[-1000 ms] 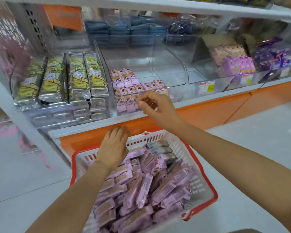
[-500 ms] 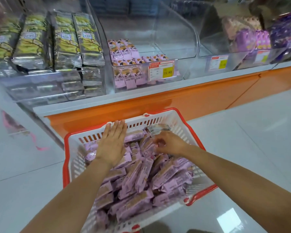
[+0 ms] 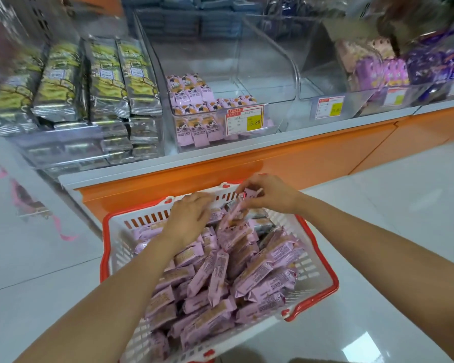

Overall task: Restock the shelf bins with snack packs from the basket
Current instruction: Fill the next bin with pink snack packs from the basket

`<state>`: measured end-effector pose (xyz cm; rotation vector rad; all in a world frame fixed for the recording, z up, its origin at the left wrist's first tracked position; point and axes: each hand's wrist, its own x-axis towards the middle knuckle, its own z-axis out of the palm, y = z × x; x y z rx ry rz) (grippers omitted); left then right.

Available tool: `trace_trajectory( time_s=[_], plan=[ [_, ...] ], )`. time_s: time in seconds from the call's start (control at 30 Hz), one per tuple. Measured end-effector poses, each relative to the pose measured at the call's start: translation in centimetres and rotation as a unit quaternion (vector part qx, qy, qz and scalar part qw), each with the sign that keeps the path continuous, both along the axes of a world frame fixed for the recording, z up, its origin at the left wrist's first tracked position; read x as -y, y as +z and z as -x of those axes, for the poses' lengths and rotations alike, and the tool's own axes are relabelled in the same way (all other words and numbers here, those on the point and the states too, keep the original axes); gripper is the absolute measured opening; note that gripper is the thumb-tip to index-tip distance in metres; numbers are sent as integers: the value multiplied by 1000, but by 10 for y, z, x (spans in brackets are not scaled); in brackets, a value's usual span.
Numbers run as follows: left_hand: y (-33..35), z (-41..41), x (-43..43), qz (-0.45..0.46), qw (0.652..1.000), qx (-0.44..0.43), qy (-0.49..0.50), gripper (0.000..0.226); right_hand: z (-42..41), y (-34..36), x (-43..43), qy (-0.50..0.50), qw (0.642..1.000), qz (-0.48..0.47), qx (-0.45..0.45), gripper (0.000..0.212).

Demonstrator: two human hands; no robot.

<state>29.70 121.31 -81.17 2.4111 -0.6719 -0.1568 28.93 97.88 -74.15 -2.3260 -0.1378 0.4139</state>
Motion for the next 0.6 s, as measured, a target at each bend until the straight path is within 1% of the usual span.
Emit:
trace_trajectory(
  time_s=[0.07,0.13,0.17,0.23,0.3,0.37,0.47,0.53,0.6],
  plan=[
    [23,1,15,103,990,-96,-19,35,-3,26,-3,-2,999,-31,23,29],
    [48,3,28,203,965,-166,-23,30,-4,49,-7,-9,995,-85,42,30],
    [59,3,33,247,951,-185,-14,30,-3,60,-9,-14,991,-117,55,31],
    [80,2,38,297,933,-202,8,29,-4,78,-12,-37,981,-162,98,37],
    [101,0,40,353,912,-208,25,23,-3,95,-15,-69,971,-180,144,48],
    [121,-1,44,413,888,-194,56,18,-1,108,-18,-87,962,-196,170,54],
    [149,-4,53,473,865,-128,111,11,4,121,-19,-39,967,-188,167,46],
    [162,-8,56,504,848,-109,123,12,6,131,-21,-15,967,-186,172,39],
    [172,-12,54,510,844,-97,137,17,1,142,-22,-18,965,-190,179,35]
  ],
)
